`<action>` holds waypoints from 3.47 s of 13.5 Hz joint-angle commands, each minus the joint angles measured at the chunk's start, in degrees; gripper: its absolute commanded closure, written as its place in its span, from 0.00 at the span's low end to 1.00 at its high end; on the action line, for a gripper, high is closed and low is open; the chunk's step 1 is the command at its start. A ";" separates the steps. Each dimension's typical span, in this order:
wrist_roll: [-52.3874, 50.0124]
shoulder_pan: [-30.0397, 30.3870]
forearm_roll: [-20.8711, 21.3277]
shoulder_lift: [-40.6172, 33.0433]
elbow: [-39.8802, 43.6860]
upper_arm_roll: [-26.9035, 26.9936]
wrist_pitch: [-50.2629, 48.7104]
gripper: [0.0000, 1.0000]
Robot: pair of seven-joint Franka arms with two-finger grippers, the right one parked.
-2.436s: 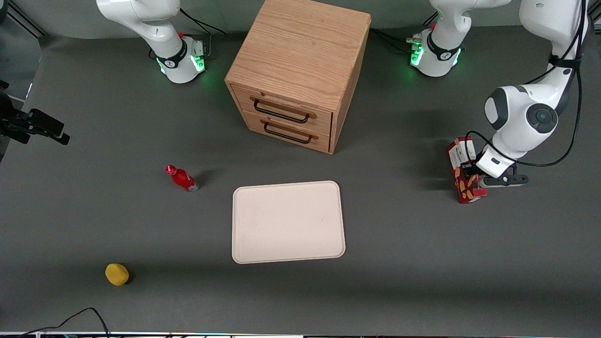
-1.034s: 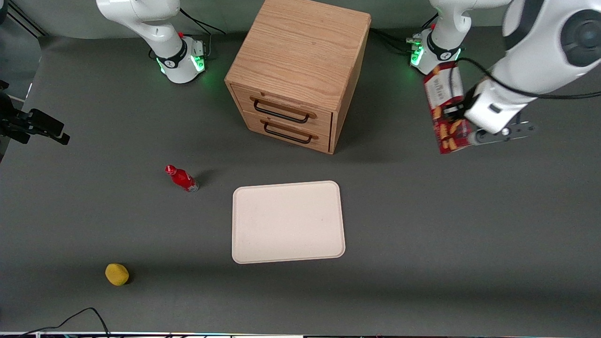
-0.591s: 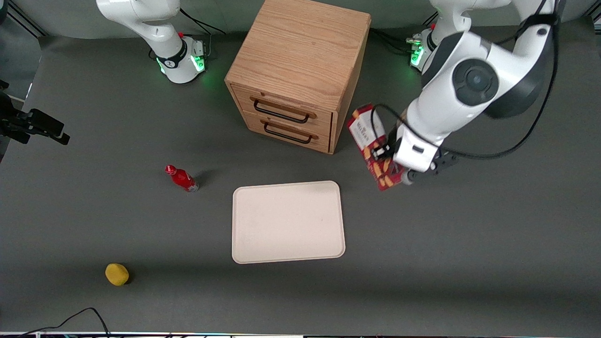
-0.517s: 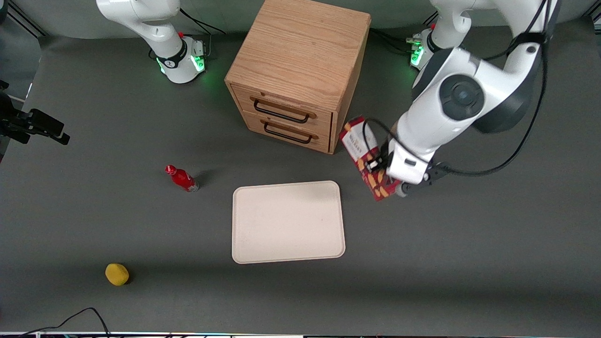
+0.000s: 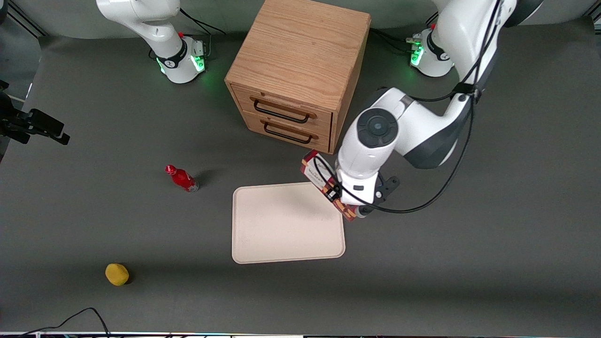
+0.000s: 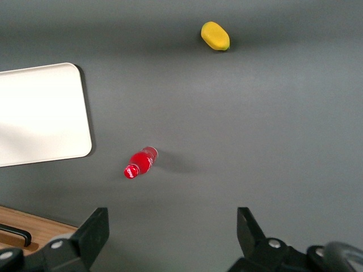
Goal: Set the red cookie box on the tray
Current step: 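Carry the held cookie box over to the cream tray, then lower the cookie box onto the tray and open the left gripper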
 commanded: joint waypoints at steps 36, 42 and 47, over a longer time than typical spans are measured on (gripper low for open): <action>16.21 -5.17 16.64 18.81 6.91 1.72 14.12 0.00; 22.07 -2.28 15.24 13.99 7.00 -1.61 2.37 0.00; 35.00 4.22 5.08 1.44 2.18 -4.52 -6.69 0.00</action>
